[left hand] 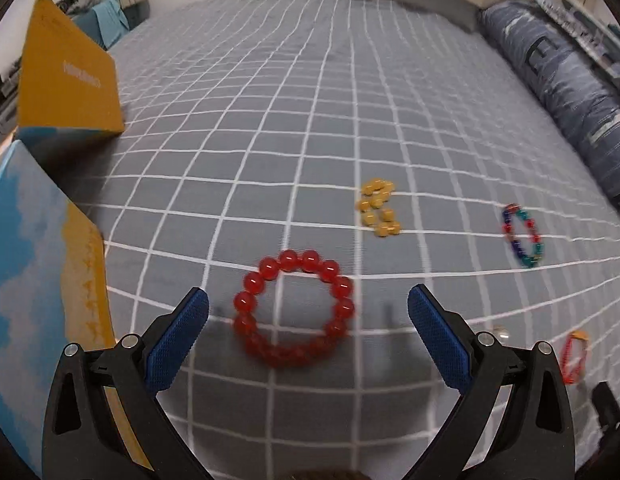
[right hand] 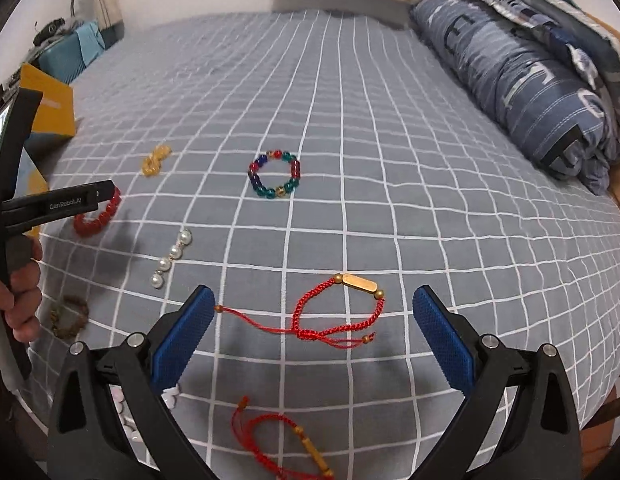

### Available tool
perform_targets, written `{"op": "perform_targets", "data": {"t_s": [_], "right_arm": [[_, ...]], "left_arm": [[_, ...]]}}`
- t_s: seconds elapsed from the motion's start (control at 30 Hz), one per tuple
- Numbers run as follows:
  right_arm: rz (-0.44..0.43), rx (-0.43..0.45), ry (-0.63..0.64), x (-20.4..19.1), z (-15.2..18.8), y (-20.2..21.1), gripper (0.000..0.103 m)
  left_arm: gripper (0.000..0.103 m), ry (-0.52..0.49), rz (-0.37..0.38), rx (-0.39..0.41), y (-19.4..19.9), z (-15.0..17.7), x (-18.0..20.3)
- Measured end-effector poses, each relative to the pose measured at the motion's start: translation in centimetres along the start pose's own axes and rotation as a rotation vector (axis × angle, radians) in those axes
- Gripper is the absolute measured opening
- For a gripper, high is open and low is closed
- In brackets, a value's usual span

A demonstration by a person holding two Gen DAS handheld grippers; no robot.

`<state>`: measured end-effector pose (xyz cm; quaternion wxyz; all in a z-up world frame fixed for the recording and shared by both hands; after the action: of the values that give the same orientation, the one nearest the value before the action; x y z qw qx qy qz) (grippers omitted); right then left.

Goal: Organize jewelry
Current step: 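Grasp the red bead bracelet with left tool while right tool grasps red string bracelet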

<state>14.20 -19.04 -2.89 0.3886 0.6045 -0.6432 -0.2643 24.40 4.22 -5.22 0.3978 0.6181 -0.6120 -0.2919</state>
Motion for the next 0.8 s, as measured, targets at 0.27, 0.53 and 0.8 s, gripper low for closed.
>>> {"op": "perform_targets", "data": {"t_s": [0.27, 0.53, 0.8], "right_arm": [[-0.043, -0.129, 0.001, -0.1, -0.7, -3.7, 0.095], [-0.091, -0.244, -0.014, -0.1, -0.7, -7.0, 0.086], [-0.1, -0.304, -0.035, 0.3, -0.6, -8.7, 0.065]], "left_arm": [[0.097, 0.039, -0.008, -0.08, -3.1, -0.6, -2.1], [0.085, 0.007, -0.003, -0.108, -4.3, -1.3, -1.9], [0.05, -0.026, 0.013, -0.118, -3.8, -1.1, -0.7]]}}
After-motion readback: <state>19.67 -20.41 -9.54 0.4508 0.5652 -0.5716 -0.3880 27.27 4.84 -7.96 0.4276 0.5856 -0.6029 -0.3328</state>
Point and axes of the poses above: each gripper's, at about its wrist camera, not at the fingertips, and y roughly against the way its jaws point, x to its right, z to its underside, the point moved 1 cm from there along -y, roughly the way its jaws point, and after that the axes turned 9 degrees about z, right-handed, at the moved point
